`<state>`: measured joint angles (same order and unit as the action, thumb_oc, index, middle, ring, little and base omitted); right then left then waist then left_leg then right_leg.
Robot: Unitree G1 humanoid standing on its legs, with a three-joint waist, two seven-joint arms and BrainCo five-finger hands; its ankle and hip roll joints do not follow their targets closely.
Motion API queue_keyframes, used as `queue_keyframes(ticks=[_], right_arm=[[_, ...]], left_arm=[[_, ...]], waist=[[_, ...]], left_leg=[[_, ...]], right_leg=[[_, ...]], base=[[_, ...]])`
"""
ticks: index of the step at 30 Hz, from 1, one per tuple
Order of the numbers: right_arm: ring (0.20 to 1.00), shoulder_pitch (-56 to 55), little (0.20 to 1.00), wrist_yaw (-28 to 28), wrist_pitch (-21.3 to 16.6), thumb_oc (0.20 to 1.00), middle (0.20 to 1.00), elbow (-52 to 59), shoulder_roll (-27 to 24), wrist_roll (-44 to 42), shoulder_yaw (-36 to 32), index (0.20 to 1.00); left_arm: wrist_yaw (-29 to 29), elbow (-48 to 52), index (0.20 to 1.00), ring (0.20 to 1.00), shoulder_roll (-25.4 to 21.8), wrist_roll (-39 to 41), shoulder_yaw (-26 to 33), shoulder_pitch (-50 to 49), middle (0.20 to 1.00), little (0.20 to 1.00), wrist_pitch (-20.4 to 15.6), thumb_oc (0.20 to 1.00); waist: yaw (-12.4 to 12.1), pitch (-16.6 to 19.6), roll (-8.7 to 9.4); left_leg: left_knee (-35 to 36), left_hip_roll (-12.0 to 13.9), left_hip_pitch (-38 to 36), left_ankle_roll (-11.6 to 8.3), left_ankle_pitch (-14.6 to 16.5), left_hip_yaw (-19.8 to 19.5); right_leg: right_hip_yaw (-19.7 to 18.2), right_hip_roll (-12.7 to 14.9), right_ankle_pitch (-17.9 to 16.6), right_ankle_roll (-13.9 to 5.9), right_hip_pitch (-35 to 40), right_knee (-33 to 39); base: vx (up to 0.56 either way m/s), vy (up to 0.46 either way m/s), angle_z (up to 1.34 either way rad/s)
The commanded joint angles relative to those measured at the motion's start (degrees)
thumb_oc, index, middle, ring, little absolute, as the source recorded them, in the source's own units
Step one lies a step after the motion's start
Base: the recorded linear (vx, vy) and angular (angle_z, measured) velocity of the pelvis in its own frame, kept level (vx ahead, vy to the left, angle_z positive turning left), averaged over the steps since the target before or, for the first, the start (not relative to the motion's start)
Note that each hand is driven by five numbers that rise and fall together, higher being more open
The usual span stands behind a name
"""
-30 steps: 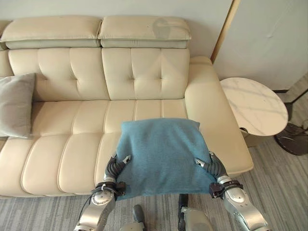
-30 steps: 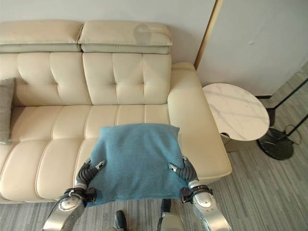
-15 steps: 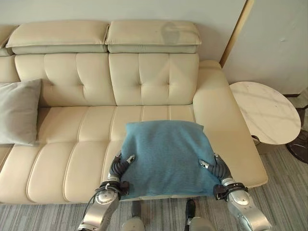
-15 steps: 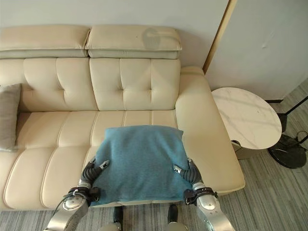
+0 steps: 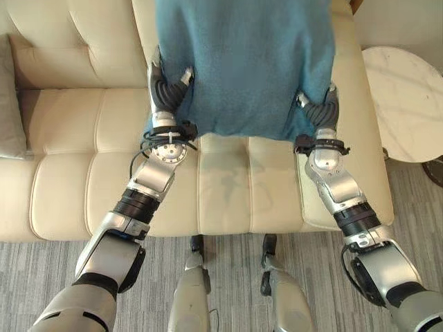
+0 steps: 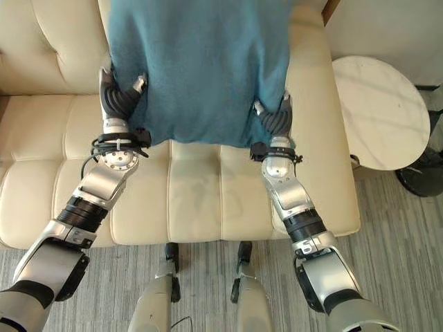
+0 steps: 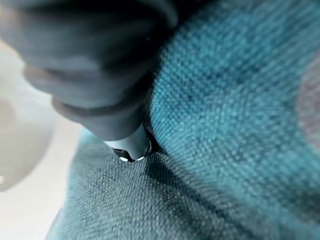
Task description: Pick up all the scattered cushions and arrange them neatly on the sofa.
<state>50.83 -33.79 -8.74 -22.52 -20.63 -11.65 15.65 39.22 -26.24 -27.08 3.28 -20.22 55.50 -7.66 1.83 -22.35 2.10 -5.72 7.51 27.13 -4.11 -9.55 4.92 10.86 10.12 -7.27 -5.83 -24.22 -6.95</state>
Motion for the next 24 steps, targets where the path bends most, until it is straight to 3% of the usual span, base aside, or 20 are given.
queue_keyframes(ticks=[1, 3, 7, 8, 9, 10, 12, 14, 19, 22, 24], right_arm=[[0.2, 8.3, 0.2, -3.3, -6.6, 0.2, 0.2, 2.9, 1.7, 5.5, 5.0, 0.2], [0.2, 17.8, 0.2, -8.2, -5.6, 0.2, 0.2, -5.1, -0.6, 9.0, 6.8, 0.2], [0.2, 22.5, 0.2, -9.7, -3.7, 0.2, 0.2, -12.9, -1.7, 11.1, 9.6, 0.2], [0.787, 23.1, 0.787, -9.3, -3.0, 0.787, 0.787, -15.9, -2.0, 10.9, 10.8, 0.787], [1.0, 23.5, 1.0, -9.2, -3.2, 1.0, 1.0, -16.3, -2.0, 10.8, 10.9, 1.0], [1.0, 24.0, 1.0, -8.0, -1.4, 1.0, 1.0, -20.6, -2.2, 10.5, 12.6, 1.0], [1.0, 25.6, 1.0, -4.6, 0.8, 1.0, 1.0, -29.6, -1.8, 8.0, 15.4, 1.0], [1.0, 26.6, 1.0, -2.2, 2.3, 1.0, 1.0, -34.4, -1.8, 6.5, 17.3, 1.0], [1.0, 25.9, 1.0, 1.3, 4.6, 1.0, 1.0, -41.2, -2.0, 3.7, 18.4, 1.0], [1.0, 23.1, 1.0, 2.9, 5.6, 1.0, 1.0, -41.2, -1.7, 2.6, 17.1, 1.0], [1.0, 16.9, 1.0, 4.0, 6.0, 1.0, 1.0, -38.1, -1.6, 1.4, 13.9, 1.0]], left_arm=[[2.3, -1.8, 0.2, 0.2, -0.6, -6.1, -5.6, 6.5, 0.2, 0.2, -2.6, 0.2], [5.7, -11.4, 0.2, 0.2, -2.8, -9.8, -8.6, 15.1, 0.2, 0.2, 0.3, 0.2], [5.9, -18.8, 0.2, 0.2, -2.9, -9.9, -11.1, 19.6, 0.2, 0.2, 1.2, 0.2], [5.4, -21.0, 0.2, 0.2, -3.2, -9.7, -11.6, 20.3, 0.2, 0.2, 1.3, 0.2], [5.4, -21.3, 0.2, 0.2, -3.2, -9.6, -11.6, 20.6, 0.2, 0.2, 1.1, 0.2], [3.6, -24.8, 0.2, 0.2, -3.3, -8.2, -12.5, 21.1, 0.2, 0.2, 1.2, 0.2], [-0.7, -33.0, 1.0, 1.0, -1.4, -1.4, -12.8, 22.9, 1.0, 1.0, 0.6, 1.0], [-5.2, -36.9, 1.0, 1.0, 0.3, 5.2, -12.2, 23.5, 1.0, 1.0, 0.0, 1.0], [-11.1, -40.1, 1.0, 1.0, 0.4, 12.8, -10.9, 24.3, 1.0, 1.0, -0.4, 1.0], [-14.0, -40.1, 1.0, 1.0, -0.3, 16.4, -9.0, 21.6, 1.0, 1.0, -0.8, 1.0], [-16.9, -38.3, 1.0, 1.0, -0.9, 23.4, -4.3, 15.5, 1.0, 1.0, -1.8, 1.0]], waist=[[-0.3, 2.8, 1.76], [-0.6, 1.9, 1.41], [-0.4, 1.2, 1.24], [-0.4, 1.2, 1.31], [-0.4, 1.3, 1.28], [-0.2, 1.1, 1.41], [0.3, 1.2, 1.52], [0.4, 0.9, 1.48], [0.3, 0.2, 1.22], [0.3, -0.1, 1.27], [0.4, 0.3, 1.23]], left_leg=[[-9.1, 0.7, 3.9, -0.77, 12.8, -1.7], [-13.2, 0.8, 12.3, -1.08, 14.7, -3.8], [-16.1, 0.4, 18.9, -0.83, 15.0, -4.7], [-16.5, 0.3, 20.1, -0.76, 15.0, -5.0], [-16.6, 0.3, 20.4, -0.75, 15.0, -5.0], [-16.7, 0.2, 21.6, -0.66, 14.9, -5.2], [-16.6, -0.1, 23.0, -0.47, 14.5, -5.2], [-16.2, -0.4, 23.0, -0.38, 14.2, -5.2], [-14.6, -1.2, 20.8, -0.48, 13.4, -5.2], [-12.4, -1.3, 16.8, -0.68, 12.8, -4.8], [-9.7, -1.2, 11.4, -0.88, 12.5, -4.2]], right_leg=[[-1.9, 3.1, 9.5, -1.12, -3.8, -5.4], [-2.6, 3.0, 11.1, -1.46, -11.9, -9.4], [-3.0, 3.1, 11.3, -1.24, -18.8, -12.6], [-3.2, 3.1, 11.4, -1.2, -20.0, -13.1], [-3.2, 3.1, 11.4, -1.2, -20.3, -13.3], [-3.2, 3.1, 11.3, -1.15, -21.6, -13.4], [-3.1, 3.1, 10.8, -1.04, -23.1, -13.2], [-3.1, 2.9, 10.5, -0.89, -23.1, -13.0], [-3.0, 2.9, 9.6, -0.94, -21.2, -11.8], [-2.6, 2.7, 9.1, -1.07, -17.5, -9.8], [-2.0, 2.7, 8.6, -1.32, -12.4, -7.4]], base=[[0.04, -0.022, 0.04], [0.0, -0.055, 0.08], [-0.05, -0.022, 0.1], [-0.01, 0.004, 0.14], [-0.02, -0.008, 0.16], [-0.03, -0.017, 0.12], [-0.03, -0.016, 0.02], [0.0, 0.0, 0.0], [-0.03, 0.004, 0.02], [0.0, 0.01, -0.02], [0.04, 0.034, -0.05]])
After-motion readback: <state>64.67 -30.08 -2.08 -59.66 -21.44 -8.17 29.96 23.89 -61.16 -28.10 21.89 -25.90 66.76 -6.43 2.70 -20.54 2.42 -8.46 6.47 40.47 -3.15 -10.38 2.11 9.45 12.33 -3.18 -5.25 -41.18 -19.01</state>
